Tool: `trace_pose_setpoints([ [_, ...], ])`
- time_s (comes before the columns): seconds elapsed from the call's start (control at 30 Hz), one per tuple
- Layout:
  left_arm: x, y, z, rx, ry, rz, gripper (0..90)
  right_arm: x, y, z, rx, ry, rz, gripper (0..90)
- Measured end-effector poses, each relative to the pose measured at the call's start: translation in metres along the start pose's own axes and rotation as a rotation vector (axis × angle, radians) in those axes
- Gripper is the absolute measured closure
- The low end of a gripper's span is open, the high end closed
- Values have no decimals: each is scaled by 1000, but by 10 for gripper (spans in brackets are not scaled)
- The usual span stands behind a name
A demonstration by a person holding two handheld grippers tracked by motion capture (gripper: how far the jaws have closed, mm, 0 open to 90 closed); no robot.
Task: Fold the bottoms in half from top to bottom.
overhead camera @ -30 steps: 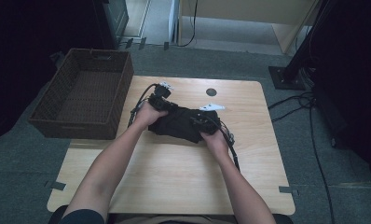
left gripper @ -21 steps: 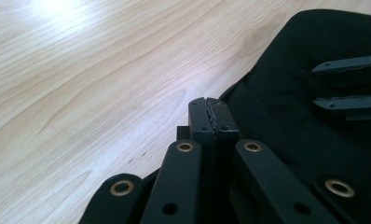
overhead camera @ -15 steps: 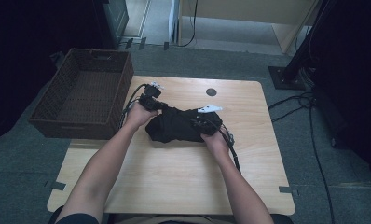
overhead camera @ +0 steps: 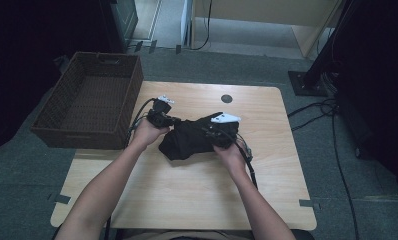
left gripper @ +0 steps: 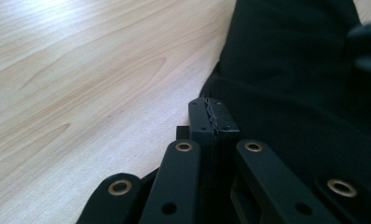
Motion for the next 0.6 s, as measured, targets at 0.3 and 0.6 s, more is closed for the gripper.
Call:
trace_pose_setpoints([
  [0.3, 4, -4, -9, 1, -7, 11, 900, -22, 6, -23, -48, -48, -8, 701],
  [0.6, 11, -4, -23, 17, 1, 22, 900, -28, 14, -29, -20, -43, -79, 802],
])
Point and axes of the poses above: each handheld gripper's, and its own axes: x roughly backward along the jaws, z roughly out of its top, y roughly to its right, the point moved 5 cm from there along -x, roughly forward along the jaws, and after that the axes turned 13 degrees about y, right-handed, at the moved point
